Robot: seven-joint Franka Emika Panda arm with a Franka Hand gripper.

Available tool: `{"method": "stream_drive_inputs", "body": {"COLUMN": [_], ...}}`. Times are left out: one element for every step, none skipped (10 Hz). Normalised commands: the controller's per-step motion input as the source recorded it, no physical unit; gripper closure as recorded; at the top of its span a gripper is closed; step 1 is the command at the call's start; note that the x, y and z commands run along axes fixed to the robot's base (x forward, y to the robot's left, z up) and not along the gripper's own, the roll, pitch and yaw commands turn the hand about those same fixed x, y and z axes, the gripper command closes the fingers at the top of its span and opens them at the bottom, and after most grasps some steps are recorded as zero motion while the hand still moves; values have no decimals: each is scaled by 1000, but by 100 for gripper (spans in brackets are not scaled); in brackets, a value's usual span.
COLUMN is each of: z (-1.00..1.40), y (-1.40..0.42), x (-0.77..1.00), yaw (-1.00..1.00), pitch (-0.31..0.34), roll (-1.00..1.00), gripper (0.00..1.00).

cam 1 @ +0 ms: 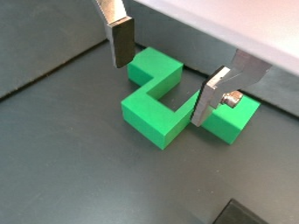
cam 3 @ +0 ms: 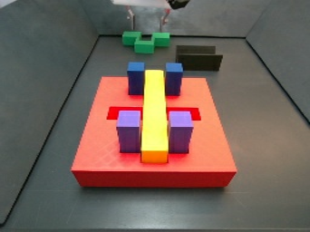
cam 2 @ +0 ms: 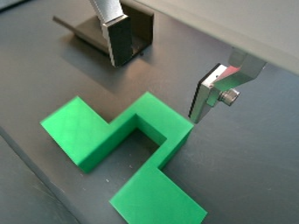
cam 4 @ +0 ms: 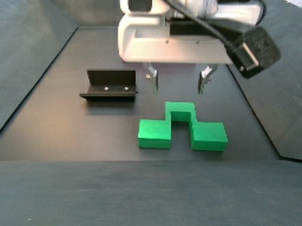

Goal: Pick up the green object. Move up. Place the green object on the fixture. Regrasp the green object. Move to above the board. Insert the green object.
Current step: Pick up the green object.

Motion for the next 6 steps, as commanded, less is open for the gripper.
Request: {"method": "stream_drive_inputs", "body": {"z": [-423,-431,-417,-360,-146,-134], "y": [0,0,0,0,83,46], "x": [80,91,80,0,-217,-240], "yaw": [80,69,69,74,0,0], "pitch": [0,0,0,10,36,19], "roll": [114,120,129,143,60,31], "gripper": [0,0,0,0,0,0]}}
